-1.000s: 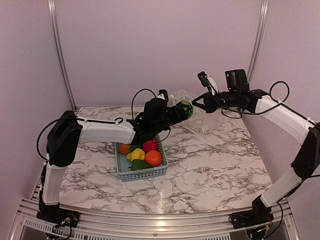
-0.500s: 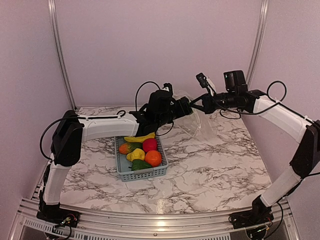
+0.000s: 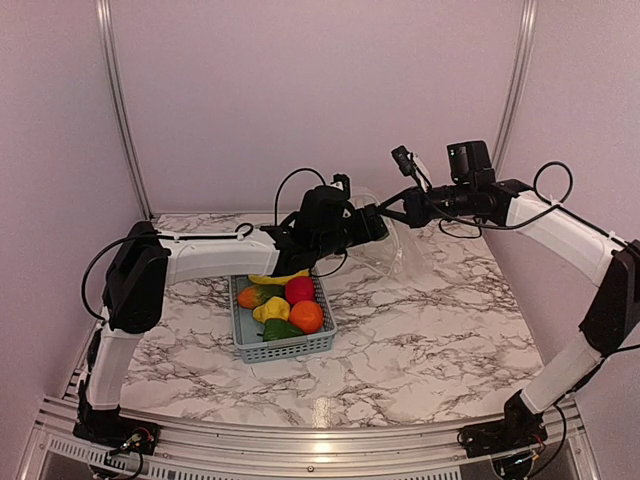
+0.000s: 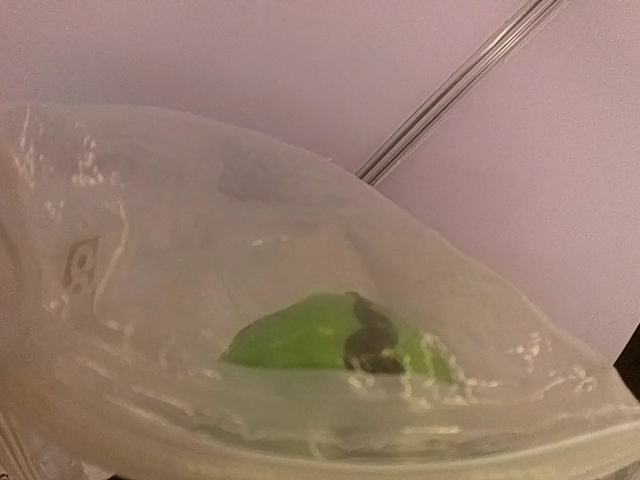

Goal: Place the food in the zip-top bag and seal the zipper
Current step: Place the fake fruit in the zipper food storage bag, then adjust the zipper food storage bag at the corner of the board.

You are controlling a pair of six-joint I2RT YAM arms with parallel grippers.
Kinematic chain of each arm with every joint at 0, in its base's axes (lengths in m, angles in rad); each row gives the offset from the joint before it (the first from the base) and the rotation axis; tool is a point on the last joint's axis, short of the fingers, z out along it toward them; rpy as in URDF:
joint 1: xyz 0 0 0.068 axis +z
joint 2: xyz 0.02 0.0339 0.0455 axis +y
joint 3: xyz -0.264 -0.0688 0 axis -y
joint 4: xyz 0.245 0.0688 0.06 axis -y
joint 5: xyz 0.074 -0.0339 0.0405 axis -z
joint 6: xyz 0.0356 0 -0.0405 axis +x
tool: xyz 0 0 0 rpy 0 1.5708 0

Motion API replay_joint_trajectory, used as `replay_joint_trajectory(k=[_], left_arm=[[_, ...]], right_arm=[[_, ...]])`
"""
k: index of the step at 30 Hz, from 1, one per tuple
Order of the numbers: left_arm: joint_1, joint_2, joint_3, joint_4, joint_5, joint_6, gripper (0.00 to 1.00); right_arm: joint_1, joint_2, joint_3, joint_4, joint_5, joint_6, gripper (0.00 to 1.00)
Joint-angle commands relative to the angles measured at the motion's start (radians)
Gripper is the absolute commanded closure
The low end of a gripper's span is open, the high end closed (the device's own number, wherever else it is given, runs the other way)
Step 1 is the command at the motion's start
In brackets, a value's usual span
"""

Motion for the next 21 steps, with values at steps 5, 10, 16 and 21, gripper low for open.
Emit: replay_joint_trajectory(k=[5,10,16,21], left_arm=[[-0.008,-0.160,-0.091,0.029,0.006,0.051,0.14],[-0.010,-0.203,-0.116,0.034,0.055,0.066,0.01],[-0.011,-0.219,-0.114,-0.013,0.063,0.089,0.01],[-0.019,-0.299,-0.188,-0.039,0.135,0.185,0.06]], right_arm=[[-0.067,0.032,0.011,0.028,-0.027,0.048,1.00],[-0.083,0.060,-0.005,0.041,-0.021,0.035,1.00],[-0.087,0.064,-0.002,0.051,-0.010,0.031,1.00],[-0.147,0.057,0.012,0.054,0.005,0.007,1.00]])
